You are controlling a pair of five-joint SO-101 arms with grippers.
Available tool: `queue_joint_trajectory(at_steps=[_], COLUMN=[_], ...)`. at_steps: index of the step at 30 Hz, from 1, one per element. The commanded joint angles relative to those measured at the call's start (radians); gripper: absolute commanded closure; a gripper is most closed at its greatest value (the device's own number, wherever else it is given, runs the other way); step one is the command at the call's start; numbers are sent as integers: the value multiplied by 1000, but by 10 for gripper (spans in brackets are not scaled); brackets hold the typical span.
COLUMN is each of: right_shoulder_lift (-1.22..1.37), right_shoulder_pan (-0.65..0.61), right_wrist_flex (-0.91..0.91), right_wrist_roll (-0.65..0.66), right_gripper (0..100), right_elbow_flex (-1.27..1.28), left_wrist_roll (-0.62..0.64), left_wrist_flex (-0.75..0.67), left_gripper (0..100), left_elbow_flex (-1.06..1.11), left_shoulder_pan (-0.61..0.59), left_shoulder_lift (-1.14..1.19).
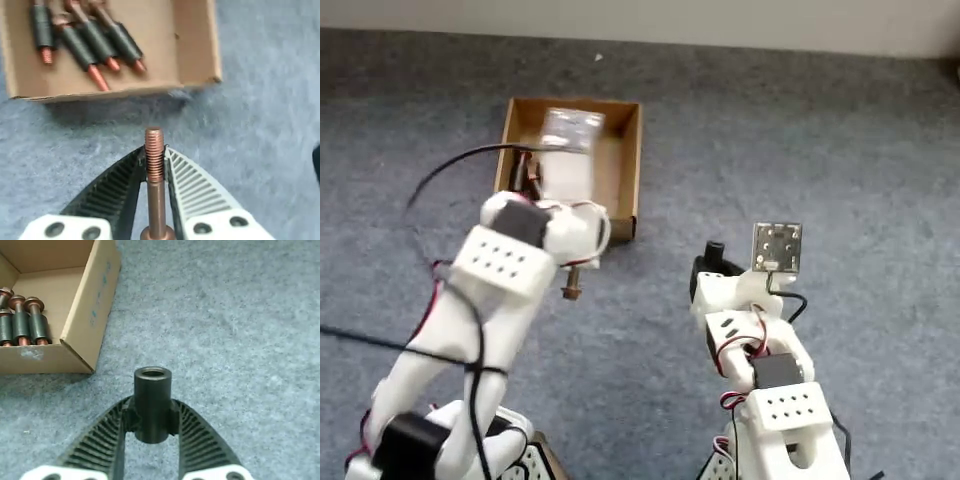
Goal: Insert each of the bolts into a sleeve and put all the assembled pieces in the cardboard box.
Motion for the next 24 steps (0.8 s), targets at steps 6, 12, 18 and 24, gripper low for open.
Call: queue_joint_trajectory(at_steps=[6,12,18,24], right_shoulder_lift=[-22,-24,-24,-24], right_shoulder_pan=[12,12,12,12], right_wrist_flex=[-24,-24,-24,-24], right_wrist_roll=[-3,-3,-3,-3], right_gripper=[995,995,995,995], right_elbow_flex=[-7,-7,-7,-7], left_wrist_roll=[466,666,747,752], left_wrist_flex=[-390,-700,-733,-732], left_gripper=[994,971,741,660], left_elbow_flex=[331,618,745,803], left_shoulder_pan=[-206,-228,-223,-228], left_shoulder_lift=[-286,-452,-607,-651])
